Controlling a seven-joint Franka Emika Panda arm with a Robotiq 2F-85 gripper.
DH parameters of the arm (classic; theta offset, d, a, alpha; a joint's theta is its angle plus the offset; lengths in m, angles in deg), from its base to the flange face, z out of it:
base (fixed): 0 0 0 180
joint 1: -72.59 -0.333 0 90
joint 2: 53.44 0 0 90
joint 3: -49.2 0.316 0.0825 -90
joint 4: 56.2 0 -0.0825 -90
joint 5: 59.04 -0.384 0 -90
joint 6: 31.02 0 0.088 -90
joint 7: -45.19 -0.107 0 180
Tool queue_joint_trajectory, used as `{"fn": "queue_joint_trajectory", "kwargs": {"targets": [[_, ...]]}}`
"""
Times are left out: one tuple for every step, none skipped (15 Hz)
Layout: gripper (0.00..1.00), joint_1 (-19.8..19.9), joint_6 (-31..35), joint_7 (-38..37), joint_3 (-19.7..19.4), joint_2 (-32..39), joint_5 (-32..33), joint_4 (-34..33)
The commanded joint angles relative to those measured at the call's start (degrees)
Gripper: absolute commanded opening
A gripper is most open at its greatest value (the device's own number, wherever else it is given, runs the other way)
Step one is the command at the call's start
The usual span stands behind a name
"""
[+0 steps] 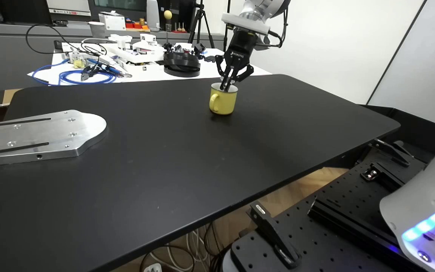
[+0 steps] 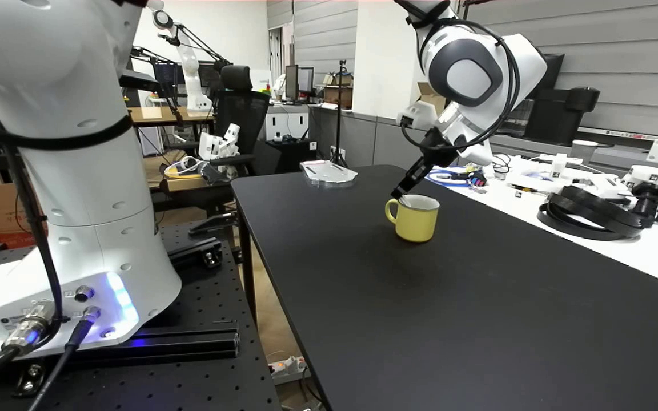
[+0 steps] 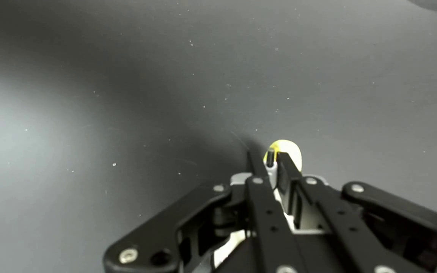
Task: Remove the pen from the cup
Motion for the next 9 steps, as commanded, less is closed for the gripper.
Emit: {"fn": "queue_joint_trajectory", "kwargs": {"targets": [[0.03,0.7,-2.1,-0.1,0.4,-2.6,-1.3,-0.3],[0.03,0.8,-2.5,0.0,0.4,-3.2,-1.5,-0.3],[0.03,0.8,-3.1,0.0,0.5,-4.1,-1.9,-0.4],[0.03,0.8,-3.7,0.2,0.6,-5.0,-2.4,-0.4],[0.03,0.8,-4.5,0.2,0.6,-6.0,-3.0,-0.3],[0.03,0.8,-5.3,0.2,0.6,-7.2,-3.3,-0.1],[0.03,0.7,-5.9,0.2,0.4,-8.4,-3.9,0.1],[0.03,0.5,-6.4,-0.1,0.2,-10.0,-3.8,0.5],[0.03,0.4,-6.8,-0.1,0.1,-11.3,-3.8,0.8]]}}
